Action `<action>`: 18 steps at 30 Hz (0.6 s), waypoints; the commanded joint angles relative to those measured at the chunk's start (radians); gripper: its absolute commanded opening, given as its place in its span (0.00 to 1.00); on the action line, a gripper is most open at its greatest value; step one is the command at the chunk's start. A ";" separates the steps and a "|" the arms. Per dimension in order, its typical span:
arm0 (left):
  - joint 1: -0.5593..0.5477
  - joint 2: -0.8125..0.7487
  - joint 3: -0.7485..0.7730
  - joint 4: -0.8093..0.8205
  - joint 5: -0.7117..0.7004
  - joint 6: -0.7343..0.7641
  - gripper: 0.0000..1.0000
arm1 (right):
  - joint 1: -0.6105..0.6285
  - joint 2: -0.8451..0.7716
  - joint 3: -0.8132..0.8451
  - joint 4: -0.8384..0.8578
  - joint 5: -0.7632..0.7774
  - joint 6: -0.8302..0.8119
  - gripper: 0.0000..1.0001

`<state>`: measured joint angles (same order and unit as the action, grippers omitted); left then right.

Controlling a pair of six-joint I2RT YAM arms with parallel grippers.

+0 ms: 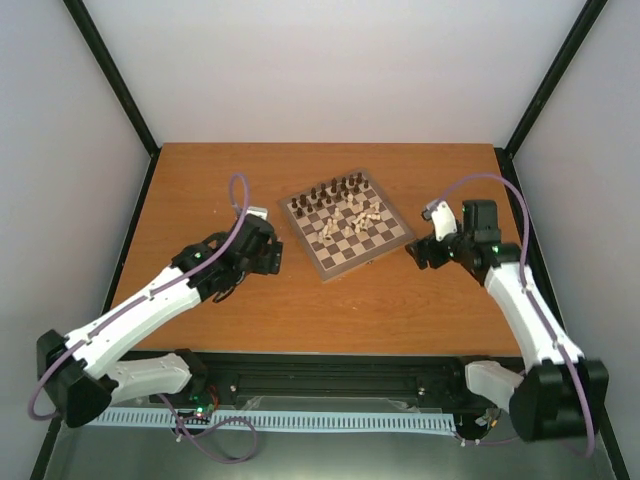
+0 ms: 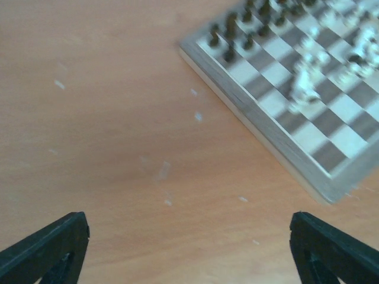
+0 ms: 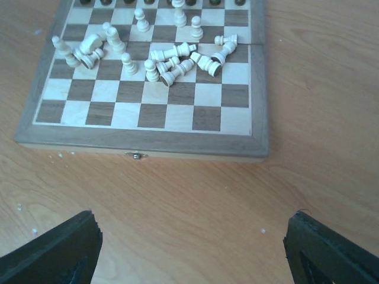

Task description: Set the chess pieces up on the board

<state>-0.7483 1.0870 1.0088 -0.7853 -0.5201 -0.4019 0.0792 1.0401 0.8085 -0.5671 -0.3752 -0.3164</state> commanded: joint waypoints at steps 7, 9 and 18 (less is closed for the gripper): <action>-0.011 0.044 -0.185 0.201 0.397 -0.223 0.83 | -0.004 0.454 0.251 -0.063 -0.058 -0.065 0.70; -0.011 0.069 -0.216 0.262 0.392 -0.238 0.82 | -0.004 0.563 0.323 -0.069 -0.044 -0.068 0.63; -0.005 0.292 -0.244 0.500 0.466 -0.271 0.89 | -0.023 0.858 0.528 -0.048 -0.021 -0.061 0.59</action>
<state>-0.7547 1.3205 0.7593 -0.4416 -0.1051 -0.6342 0.0650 1.8286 1.2667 -0.6209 -0.3992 -0.3779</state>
